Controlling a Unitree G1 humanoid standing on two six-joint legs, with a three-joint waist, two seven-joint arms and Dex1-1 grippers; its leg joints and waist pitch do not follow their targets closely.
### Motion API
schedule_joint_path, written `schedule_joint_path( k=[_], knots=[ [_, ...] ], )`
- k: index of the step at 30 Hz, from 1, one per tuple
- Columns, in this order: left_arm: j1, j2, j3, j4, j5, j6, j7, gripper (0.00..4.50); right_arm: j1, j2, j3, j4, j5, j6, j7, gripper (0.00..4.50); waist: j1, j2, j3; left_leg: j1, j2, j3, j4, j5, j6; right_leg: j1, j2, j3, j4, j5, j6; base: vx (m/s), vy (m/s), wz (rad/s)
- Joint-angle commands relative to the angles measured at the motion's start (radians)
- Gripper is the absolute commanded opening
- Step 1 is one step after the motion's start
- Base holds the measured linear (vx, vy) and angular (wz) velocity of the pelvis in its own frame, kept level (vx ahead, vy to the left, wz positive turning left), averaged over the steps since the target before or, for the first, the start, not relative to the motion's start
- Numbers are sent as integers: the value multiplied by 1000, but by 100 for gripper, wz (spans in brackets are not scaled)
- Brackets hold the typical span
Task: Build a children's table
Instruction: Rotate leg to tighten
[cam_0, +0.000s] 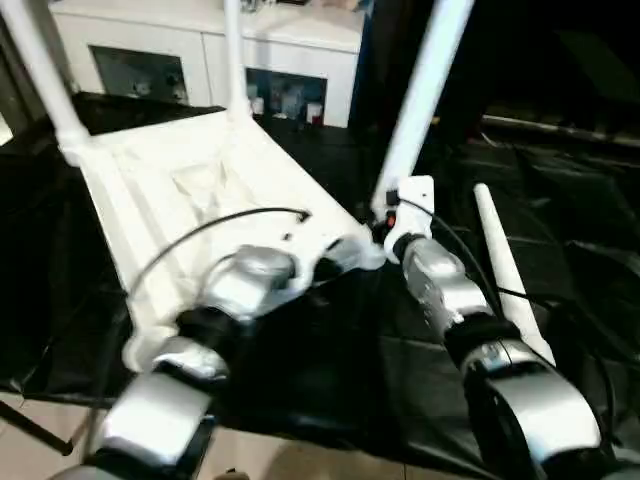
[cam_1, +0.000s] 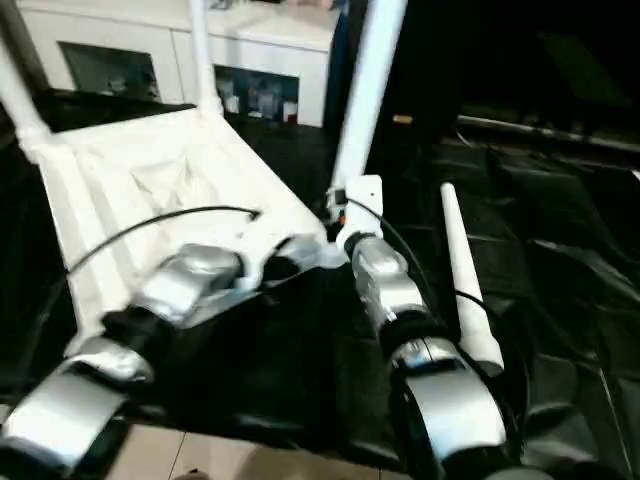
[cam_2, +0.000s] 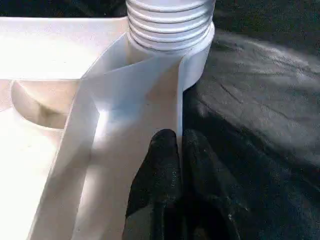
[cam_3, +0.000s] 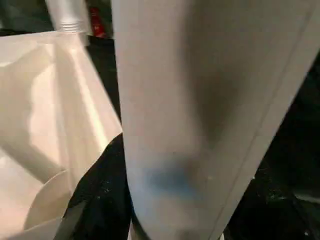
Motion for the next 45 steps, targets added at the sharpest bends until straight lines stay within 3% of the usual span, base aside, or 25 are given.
schedule_joint_path(
  k=[1,5,8,10,11,13,16,21,24,30,34,36,37,40,45],
  knots=[
    [-26,-11,11,-14,4,5,8,0,58,-6,-22,142,-22,93,-61,190,6,12,-56,2,76,-36,-91,-238,-7,38,-111,60,-79,-273,-185,0,0,0],
    [-28,-5,12,3,11,-1,24,0,40,5,-16,159,-30,80,-68,190,4,12,-55,4,76,-35,-92,-254,-4,37,-110,60,-80,-265,-189,0,0,0],
    [-26,3,14,2,12,2,25,0,31,10,-20,165,-33,66,-67,190,2,13,-50,8,76,-38,-95,-312,-16,31,-113,60,-91,-359,-168,0,0,0],
    [-24,7,12,-3,11,6,23,0,25,14,-28,165,-30,55,-51,190,1,14,-50,8,77,-39,-96,-324,-20,29,-112,61,-92,-373,-162,0,0,0],
    [-23,8,12,-5,11,7,22,0,23,16,-32,165,-28,50,-43,246,1,14,-50,9,78,-39,-97,-324,-21,28,-112,61,-92,-369,-162,0,0,0],
    [-22,11,13,-6,11,5,19,0,16,19,-37,161,-28,33,-25,260,0,16,-50,8,79,-39,-98,-327,-22,28,-112,62,-91,-355,-166,0,0,0],
    [-18,23,9,-10,12,-19,3,0,0,23,-53,145,-13,3,16,276,1,15,-54,3,79,-37,-97,-284,-11,35,-113,62,-84,-290,-185,0,0,0],
    [-10,50,2,-27,10,-51,-39,0,-7,16,-65,90,13,-46,127,321,2,16,-52,-2,78,-34,-95,-251,11,39,-115,63,-85,-281,-197,0,0,0],
    [-4,58,0,-39,8,-52,-55,0,-5,9,-64,68,21,-56,180,348,4,16,-55,-5,79,-31,-89,-191,32,42,-117,63,-78,-226,-219,0,0,0],
    [22,99,-18,-81,9,-86,-129,0,42,-44,-20,-52,17,-43,421,400,6,17,-57,-9,82,-27,-83,-112,83,47,-113,58,-64,-109,-256,0,0,0],
    [67,159,-40,-144,-2,-132,-242,0,114,-150,77,-192,-39,-57,617,435,14,13,-62,-9,82,-23,-72,-36,126,46,-110,56,-49,10,-276,0,0,0],
    [80,176,-42,-160,-10,-159,-275,0,131,-176,92,-227,-40,-57,665,439,17,13,-59,-10,80,-22,-72,-51,129,46,-112,57,-55,-25,-274,0,0,0],
    [93,191,-43,-178,-21,-183,-311,0,149,-200,105,-262,-37,-55,715,439,20,7,-57,-10,83,-22,-74,-75,119,48,-114,57,-60,-74,-262,0,0,0],
    [137,231,-48,-249,-63,-242,-420,0,199,-252,136,-349,-26,-39,848,439,24,7,-54,-8,85,-23,-77,-112,98,46,-113,58,-66,-151,-238,0,0,0],
    [191,295,-52,-354,-99,-226,-520,0,264,-306,161,-460,13,8,982,439,26,7,-54,-4,87,-22,-79,-110,92,41,-109,58,-64,-158,-234,0,0,0]
  ],
)
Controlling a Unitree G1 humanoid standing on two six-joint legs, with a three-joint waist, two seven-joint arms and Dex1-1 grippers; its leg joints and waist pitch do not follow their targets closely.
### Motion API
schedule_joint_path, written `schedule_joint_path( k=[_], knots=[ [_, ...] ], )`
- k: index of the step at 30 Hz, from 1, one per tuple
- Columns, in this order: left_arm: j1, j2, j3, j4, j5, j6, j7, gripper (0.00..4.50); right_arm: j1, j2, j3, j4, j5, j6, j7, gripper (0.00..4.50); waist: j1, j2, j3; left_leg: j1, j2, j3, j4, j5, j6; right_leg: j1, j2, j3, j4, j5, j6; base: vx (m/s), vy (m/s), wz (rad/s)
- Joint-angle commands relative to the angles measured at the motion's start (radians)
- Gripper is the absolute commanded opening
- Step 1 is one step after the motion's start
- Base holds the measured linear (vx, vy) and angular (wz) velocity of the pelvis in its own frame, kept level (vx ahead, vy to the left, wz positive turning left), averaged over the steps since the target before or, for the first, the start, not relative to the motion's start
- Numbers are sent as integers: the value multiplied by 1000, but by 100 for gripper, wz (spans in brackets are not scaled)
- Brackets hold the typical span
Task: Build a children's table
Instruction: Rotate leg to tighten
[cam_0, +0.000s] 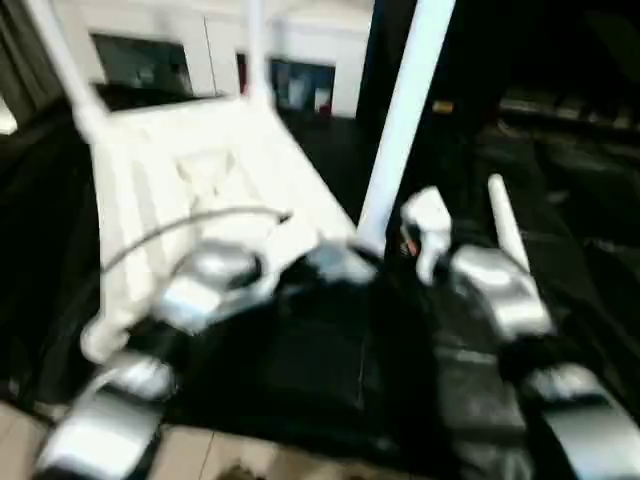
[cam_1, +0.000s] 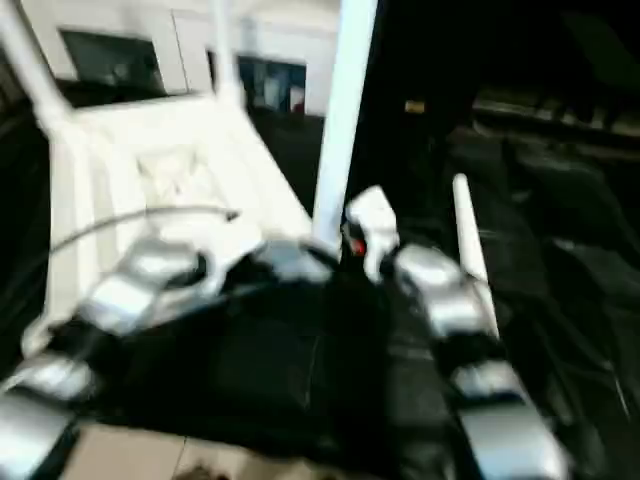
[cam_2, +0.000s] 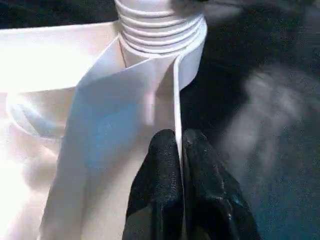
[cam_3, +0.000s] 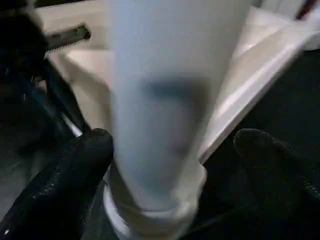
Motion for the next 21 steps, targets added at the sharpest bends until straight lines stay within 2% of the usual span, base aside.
schedule_joint_path(
  k=[1,2,4,6,7,18,19,20,21],
  knots=[
    [17,-3,-6,-77,-64,-15,-55,0,16,-22,22,-55,14,5,57,439,2,-6,-62,12,83,-25,-74,-113,82,60,-110,63,-62,-150,-232,0,0,0],
    [25,4,-5,-94,-71,-8,-71,0,24,-29,29,-65,12,2,73,439,3,-8,-63,13,82,-25,-74,-111,81,61,-109,61,-61,-150,-231,0,0,0],
    [38,19,-7,-116,-73,-1,-88,0,36,-40,51,-59,-9,-28,102,439,3,-5,-64,14,80,-24,-72,-101,80,59,-108,62,-60,-139,-236,0,0,0],
    [42,21,-5,-122,-74,0,-91,0,42,-44,53,-69,-9,-20,112,439,4,-7,-63,13,78,-23,-71,-100,81,60,-108,63,-61,-137,-238,0,0,0],
    [50,24,-2,-133,-74,0,-97,0,53,-50,57,-86,-11,-10,129,439,5,-11,-63,11,78,-23,-71,-96,82,63,-109,62,-60,-140,-233,0,0,0],
    [63,34,5,-160,-72,15,-101,0,48,-35,60,-72,-15,-5,134,439,5,-12,-67,12,76,-23,-66,-58,96,62,-105,60,-53,-107,-237,0,0,0],
    [64,33,5,-161,-72,16,-99,0,48,-33,59,-68,-17,-10,131,439,6,-15,-68,11,75,-22,-64,-53,98,64,-106,60,-52,-99,-238,0,0,0],
    [65,32,5,-162,-71,17,-98,0,48,-28,55,-65,-14,-9,128,410,6,-14,-68,11,75,-23,-64,-52,98,63,-106,60,-52,-99,-239,0,0,0],
    [65,31,5,-163,-71,19,-97,0,48,-25,52,-63,-12,-6,128,403,6,-14,-67,11,75,-23,-64,-53,99,63,-106,60,-52,-104,-238,0,0,0]
  ],
)
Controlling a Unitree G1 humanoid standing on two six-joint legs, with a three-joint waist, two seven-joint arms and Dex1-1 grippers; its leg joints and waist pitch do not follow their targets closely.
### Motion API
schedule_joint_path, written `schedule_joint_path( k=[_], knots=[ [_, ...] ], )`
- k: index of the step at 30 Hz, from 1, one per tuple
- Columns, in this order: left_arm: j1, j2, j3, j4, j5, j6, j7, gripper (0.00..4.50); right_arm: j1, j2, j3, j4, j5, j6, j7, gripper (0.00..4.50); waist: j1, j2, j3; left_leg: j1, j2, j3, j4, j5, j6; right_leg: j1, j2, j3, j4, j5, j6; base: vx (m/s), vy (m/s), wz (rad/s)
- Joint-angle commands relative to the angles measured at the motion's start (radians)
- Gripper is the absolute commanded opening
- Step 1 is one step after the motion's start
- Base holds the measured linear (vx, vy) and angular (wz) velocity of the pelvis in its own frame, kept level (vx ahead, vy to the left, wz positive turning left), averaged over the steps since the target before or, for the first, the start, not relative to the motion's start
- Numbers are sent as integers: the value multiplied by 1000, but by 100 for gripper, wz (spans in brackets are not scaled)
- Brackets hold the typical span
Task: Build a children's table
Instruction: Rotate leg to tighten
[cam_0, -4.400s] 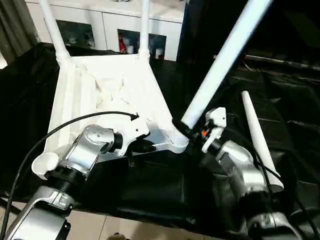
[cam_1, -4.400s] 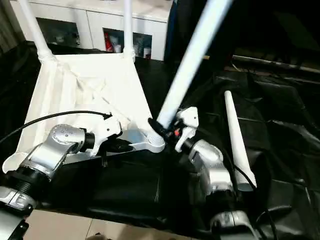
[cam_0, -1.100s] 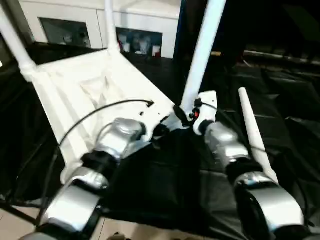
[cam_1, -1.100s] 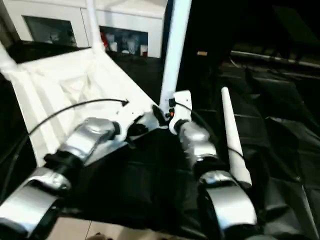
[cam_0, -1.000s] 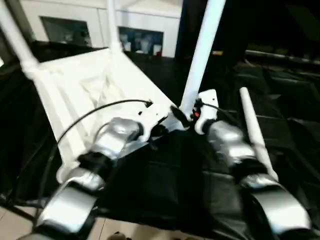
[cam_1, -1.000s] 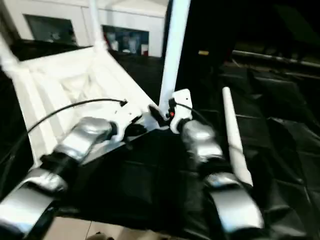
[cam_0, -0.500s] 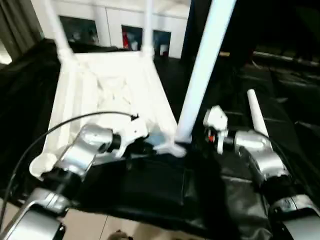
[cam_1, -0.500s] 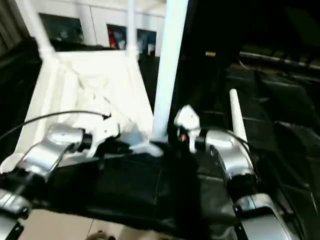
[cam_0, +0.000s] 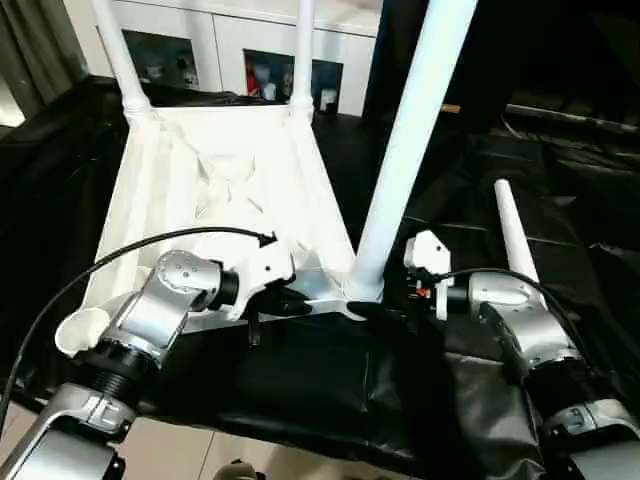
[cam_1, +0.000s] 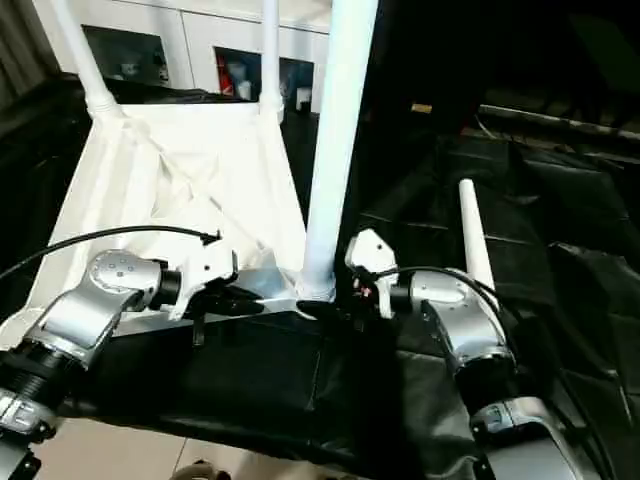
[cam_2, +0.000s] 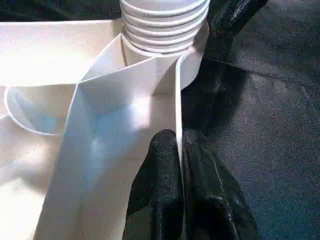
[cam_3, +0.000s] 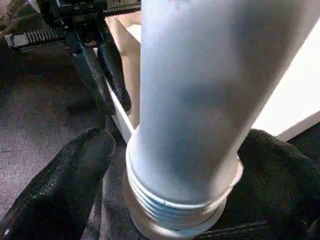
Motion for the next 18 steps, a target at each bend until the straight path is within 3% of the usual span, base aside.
schedule_joint_path(
  k=[1,12,13,18],
  knots=[
    [-2,-21,8,-45,-45,-3,-15,0,-16,1,-11,11,-6,-4,-6,403,3,-8,-70,11,74,-25,-66,-53,98,63,-106,59,-53,-103,-237,0,0,0],
    [-4,-20,6,-33,-41,-4,-15,0,-20,19,-14,46,-11,-28,-21,322,4,-5,-72,11,73,-25,-62,-42,99,65,-104,58,-48,-72,-249,0,0,0],
    [-5,-19,6,-32,-40,-4,-16,0,-20,20,-14,49,-13,-31,-22,300,4,-5,-72,11,74,-25,-62,-43,98,65,-105,59,-47,-72,-249,0,0,0],
    [-7,-18,6,-24,-37,-5,-16,0,-19,26,-13,61,-14,-45,-28,282,4,-3,-72,12,74,-25,-62,-53,90,65,-105,59,-48,-83,-248,0,0,0]
  ],
)
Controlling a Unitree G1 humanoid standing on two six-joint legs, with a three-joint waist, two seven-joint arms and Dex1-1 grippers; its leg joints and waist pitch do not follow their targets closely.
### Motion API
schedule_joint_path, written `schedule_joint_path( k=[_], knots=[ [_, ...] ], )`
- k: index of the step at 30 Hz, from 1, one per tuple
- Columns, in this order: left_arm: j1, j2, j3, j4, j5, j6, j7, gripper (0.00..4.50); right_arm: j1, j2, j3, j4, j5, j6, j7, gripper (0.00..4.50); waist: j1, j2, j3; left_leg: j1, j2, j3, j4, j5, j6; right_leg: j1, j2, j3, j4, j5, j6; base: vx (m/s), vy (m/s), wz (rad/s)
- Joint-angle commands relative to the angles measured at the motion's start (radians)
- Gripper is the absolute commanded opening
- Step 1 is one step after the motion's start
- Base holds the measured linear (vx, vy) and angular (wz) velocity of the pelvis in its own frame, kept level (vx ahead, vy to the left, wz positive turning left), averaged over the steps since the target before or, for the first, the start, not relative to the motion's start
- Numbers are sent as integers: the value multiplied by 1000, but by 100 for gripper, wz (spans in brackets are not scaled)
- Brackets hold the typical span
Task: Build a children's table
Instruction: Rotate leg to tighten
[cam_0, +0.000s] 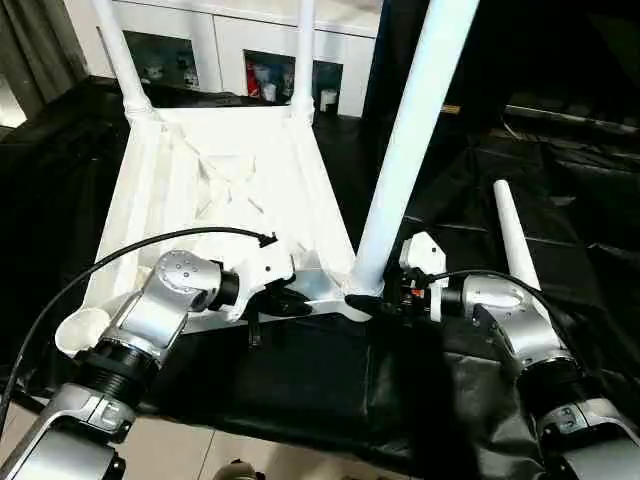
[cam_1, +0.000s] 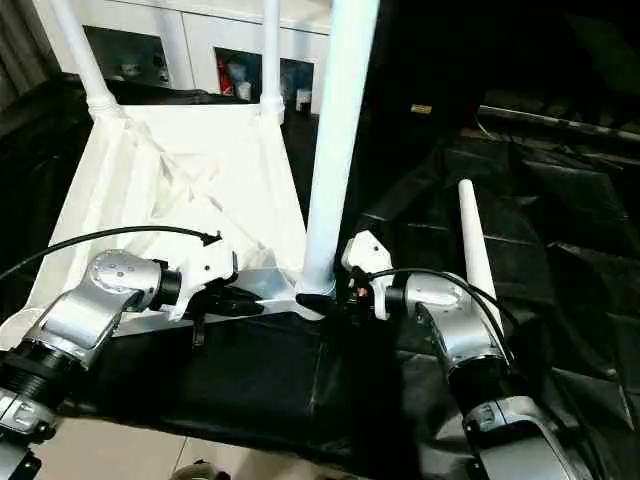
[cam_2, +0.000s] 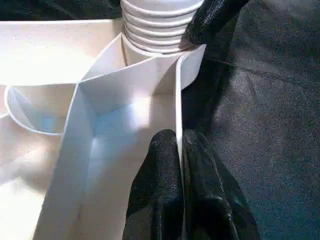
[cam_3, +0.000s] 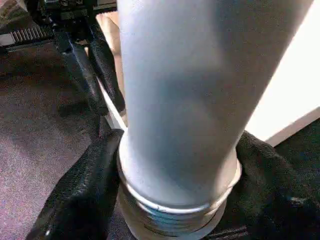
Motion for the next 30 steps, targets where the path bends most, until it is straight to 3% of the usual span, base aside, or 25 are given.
schedule_joint_path(
  k=[1,6,8,12,13,14,15,16,20,24,26,28,29,30],
  knots=[
    [-7,-19,5,-25,-37,-10,-13,0,-13,2,-9,13,-8,-15,-3,280,4,-4,-72,11,73,-25,-66,-52,90,65,-104,59,-52,-81,-248,0,0,0],
    [-9,-33,12,-10,-33,7,14,0,-8,23,-31,42,-4,7,-66,278,2,-2,-72,12,73,-25,-66,-49,90,63,-104,59,-51,-74,-254,0,0,0],
    [-29,-70,31,42,-21,17,91,0,-8,58,-64,96,-5,39,-179,278,-2,-6,-69,10,72,-27,-69,-61,76,65,-104,59,-56,-105,-249,0,0,0],
    [-87,-157,64,155,1,51,254,0,-19,130,-121,203,-2,91,-406,278,-8,-4,-59,19,67,-29,-76,-170,25,62,-109,58,-86,-336,-188,0,0,0],
    [-116,-202,79,205,8,71,334,0,-33,162,-137,254,-10,112,-523,278,-8,3,-56,23,67,-29,-78,-189,15,58,-109,59,-91,-375,-178,0,0,0],
    [-140,-241,91,249,14,93,409,0,-51,185,-142,297,-24,131,-625,278,-10,7,-54,34,67,-32,-80,-229,-7,51,-108,57,-100,-441,-161,0,0,0],
    [-155,-263,98,274,18,104,453,0,-63,197,-145,323,-34,141,-683,277,-12,4,-57,36,66,-35,-82,-244,-20,55,-109,56,-101,-462,-153,0,0,0],
    [-168,-284,95,299,29,111,492,0,-81,214,-155,351,-32,152,-736,277,-9,10,-62,33,67,-37,-83,-239,-22,57,-111,57,-100,-451,-147,0,0,0],
    [-197,-347,86,360,61,141,586,0,-146,258,-197,427,-27,163,-883,277,-9,12,-64,33,66,-36,-83,-245,-17,56,-110,59,-98,-392,-148,0,0,0],
    [-200,-367,64,370,78,137,583,0,-197,284,-194,461,-41,155,-915,277,-9,12,-69,23,68,-34,-83,-215,-3,61,-108,59,-87,-296,-166,0,0,0],
    [-202,-366,62,380,82,124,579,0,-208,291,-195,470,-46,142,-913,277,-6,7,-71,23,66,-32,-81,-189,11,63,-109,59,-83,-258,-175,0,0,0],
    [-205,-365,58,387,85,118,580,0,-213,293,-196,475,-48,133,-909,277,-7,9,-68,22,67,-32,-83,-197,15,62,-110,59,-87,-279,-173,0,0,0],
    [-206,-357,55,390,89,109,579,0,-214,294,-203,475,-40,120,-889,333,-7,6,-67,23,67,-31,-83,-206,14,62,-109,58,-90,-297,-168,0,0,0],
    [-207,-354,54,390,90,108,578,0,-214,294,-208,474,-36,115,-885,347,-6,7,-67,24,67,-33,-84,-219,12,61,-110,58,-92,-330,-160,0,0,0]
  ],
)
